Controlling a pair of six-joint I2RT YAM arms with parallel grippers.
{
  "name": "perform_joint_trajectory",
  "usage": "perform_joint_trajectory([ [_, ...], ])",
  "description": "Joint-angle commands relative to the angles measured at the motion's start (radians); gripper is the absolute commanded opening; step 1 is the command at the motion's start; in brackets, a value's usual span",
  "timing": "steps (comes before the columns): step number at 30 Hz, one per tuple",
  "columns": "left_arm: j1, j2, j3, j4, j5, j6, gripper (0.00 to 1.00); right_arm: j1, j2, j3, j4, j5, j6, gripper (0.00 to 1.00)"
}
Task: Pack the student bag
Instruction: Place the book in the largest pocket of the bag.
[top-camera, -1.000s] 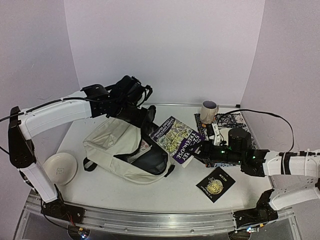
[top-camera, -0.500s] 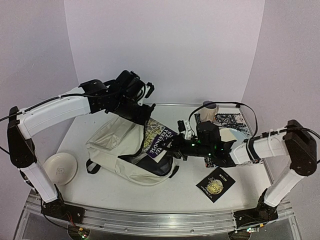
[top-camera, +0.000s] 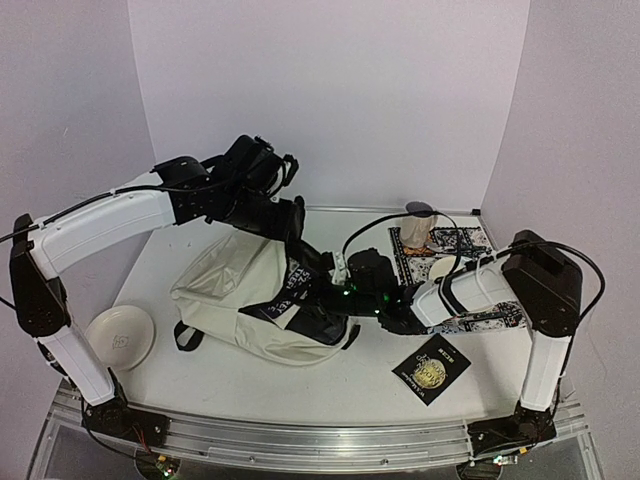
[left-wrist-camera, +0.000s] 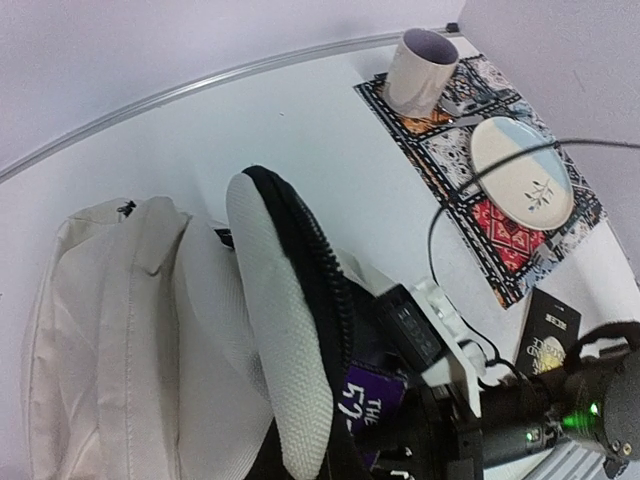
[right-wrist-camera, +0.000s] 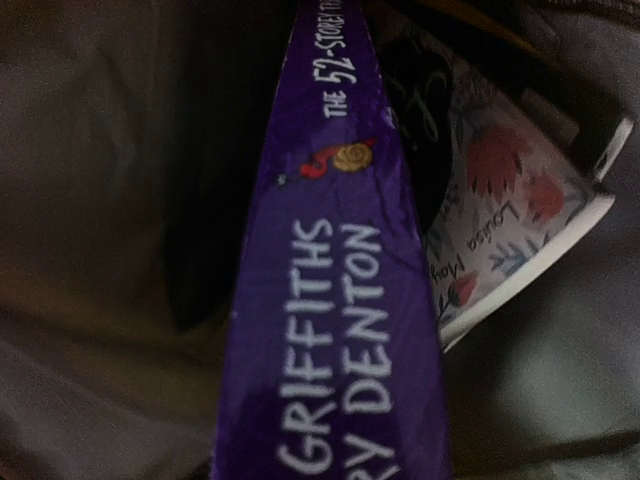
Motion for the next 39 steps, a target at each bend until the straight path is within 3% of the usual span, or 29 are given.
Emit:
perform_joint_trajectory([
  [1,0.013,-0.070,0.034,0.134,-0.085,-0.028,0.00,0.050,-0.058,0.013,0.140,0.010,0.007,0.00],
  [7,0.014,-0.092,0.004,0.160,0.064,-0.034,0.00,0.050,-0.002,0.060,0.139,0.078,0.018,0.00],
  [15,0.015,-0.185,-0.081,0.189,0.125,-0.051,0.00,0.049,0.126,0.228,0.091,0.178,0.041,0.02],
  [18,0.016,-0.203,-0.120,0.194,0.133,-0.058,0.00,0.051,0.162,0.287,0.033,0.186,0.034,0.14],
  [23,0.016,-0.223,-0.185,0.199,0.119,-0.063,0.00,0.051,0.160,0.289,-0.037,0.145,0.004,0.46],
  [26,0.016,-0.228,-0.226,0.208,0.114,-0.075,0.00,0.052,0.135,0.278,-0.093,0.106,-0.036,0.58],
  [39,0.017,-0.239,-0.284,0.249,0.153,-0.088,0.01,0.082,-0.039,0.189,-0.360,0.053,-0.232,0.84],
])
